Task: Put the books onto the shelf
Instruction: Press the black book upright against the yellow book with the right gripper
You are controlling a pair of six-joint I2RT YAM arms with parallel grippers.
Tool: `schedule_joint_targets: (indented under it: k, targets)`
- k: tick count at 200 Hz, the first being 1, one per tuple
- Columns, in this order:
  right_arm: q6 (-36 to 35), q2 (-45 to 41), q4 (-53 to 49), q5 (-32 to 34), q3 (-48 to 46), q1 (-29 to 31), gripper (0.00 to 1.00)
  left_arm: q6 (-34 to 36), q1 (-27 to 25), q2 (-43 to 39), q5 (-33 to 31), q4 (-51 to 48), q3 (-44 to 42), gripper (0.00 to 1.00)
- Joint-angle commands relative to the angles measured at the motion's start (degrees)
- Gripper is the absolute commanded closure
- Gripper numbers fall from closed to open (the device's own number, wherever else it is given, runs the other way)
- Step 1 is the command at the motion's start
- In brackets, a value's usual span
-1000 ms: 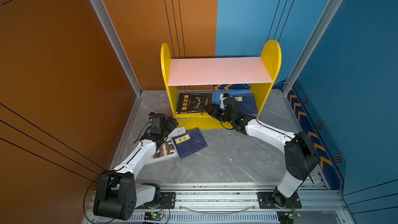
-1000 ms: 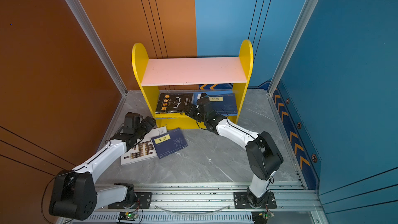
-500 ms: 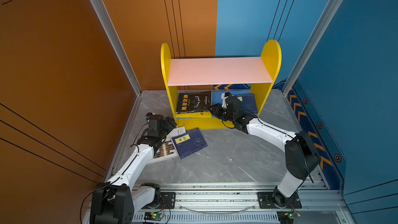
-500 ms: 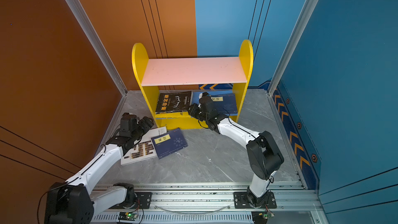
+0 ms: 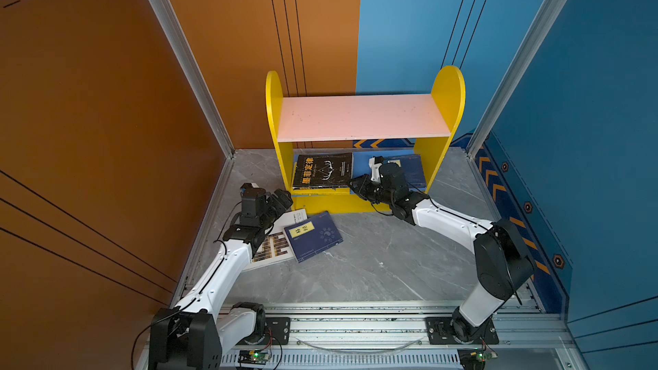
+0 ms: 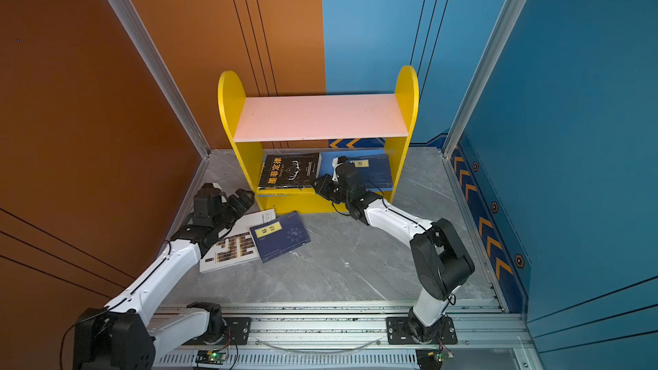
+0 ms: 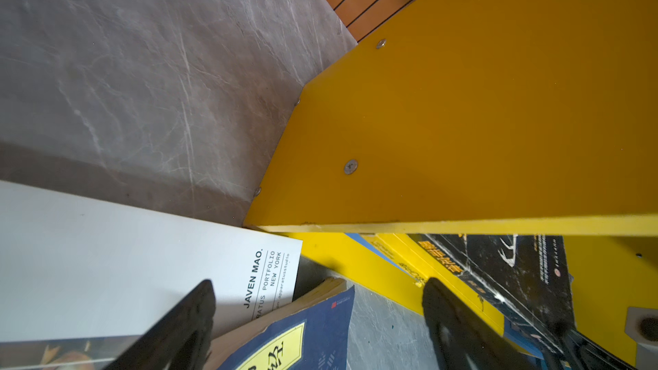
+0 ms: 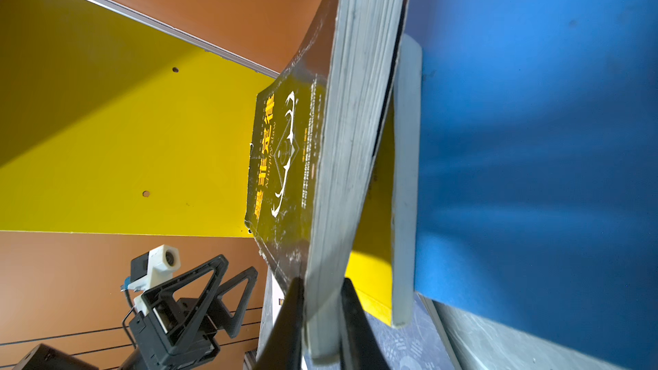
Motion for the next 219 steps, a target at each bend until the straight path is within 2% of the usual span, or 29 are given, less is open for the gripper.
schedule_joint_targets:
  k: [1,219]
  targets:
    - [-0.79,-1.51,-0.01,-1.27,-1.00,0.19,0.86,1.03,0.18,1.49,2.65,1.71,2.01,0.08]
    - [-0.90,0.52,2.03,-6.02,-0.11,1.14,0.87,-0.83,0.42,5.64,5.15,6.53,2.89,0.06]
